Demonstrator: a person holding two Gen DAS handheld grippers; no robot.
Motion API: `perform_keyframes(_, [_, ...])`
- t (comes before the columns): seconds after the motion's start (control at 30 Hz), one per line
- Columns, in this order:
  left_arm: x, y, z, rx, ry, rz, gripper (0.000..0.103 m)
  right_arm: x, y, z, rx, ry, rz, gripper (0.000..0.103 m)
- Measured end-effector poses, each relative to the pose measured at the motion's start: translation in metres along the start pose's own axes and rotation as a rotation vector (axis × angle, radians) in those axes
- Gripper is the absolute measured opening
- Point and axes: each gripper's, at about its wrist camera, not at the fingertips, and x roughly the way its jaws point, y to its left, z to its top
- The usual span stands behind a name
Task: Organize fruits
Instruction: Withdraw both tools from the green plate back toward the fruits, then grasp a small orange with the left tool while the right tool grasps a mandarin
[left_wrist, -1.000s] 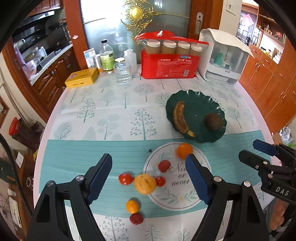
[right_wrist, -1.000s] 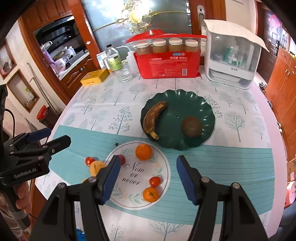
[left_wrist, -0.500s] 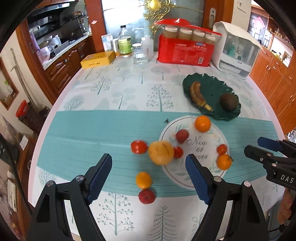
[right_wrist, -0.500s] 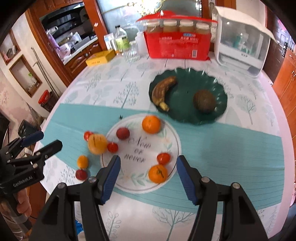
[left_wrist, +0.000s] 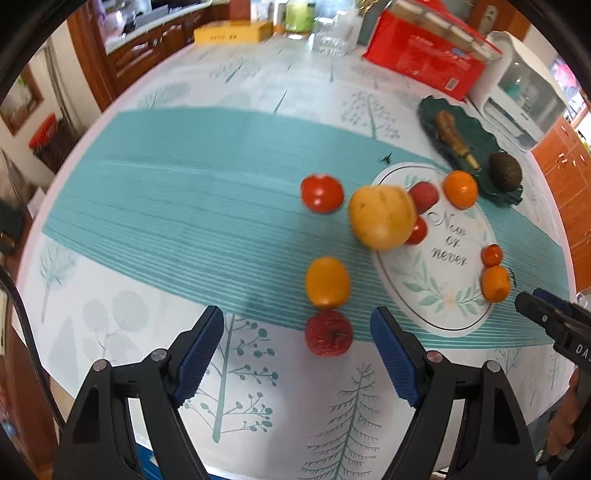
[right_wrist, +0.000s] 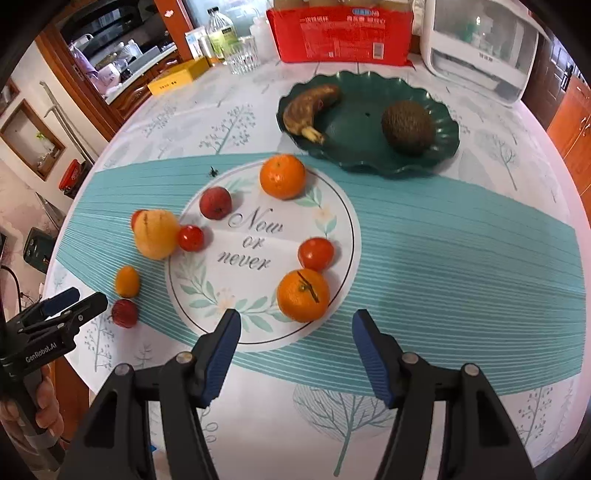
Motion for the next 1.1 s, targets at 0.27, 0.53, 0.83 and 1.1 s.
perform_keyframes(0.27, [0.017, -0.001, 0.006, -0.037, 0.011, -0.055, 0.081, 0.019, 0.000, 0.004, 0.013, 0.020, -0.004, 0.063])
perform_keyframes(0.53, [0.032, -0.013, 0.018, -0.023, 0.023, -0.100, 0.060, 0.031, -0.003, 0.012, 0.027, 0.028, -0.002, 0.063])
perform_keyframes(0.83, [0.046, -0.026, 0.021, 0.004, 0.044, -0.119, 0.030, 0.046, -0.005, 0.014, 0.046, 0.071, 0.012, 0.045])
perform_keyframes(1.1, [0.047, -0.025, 0.020, -0.002, 0.027, -0.129, 0.029, 0.048, -0.006, 0.011, 0.050, 0.065, 0.008, 0.040])
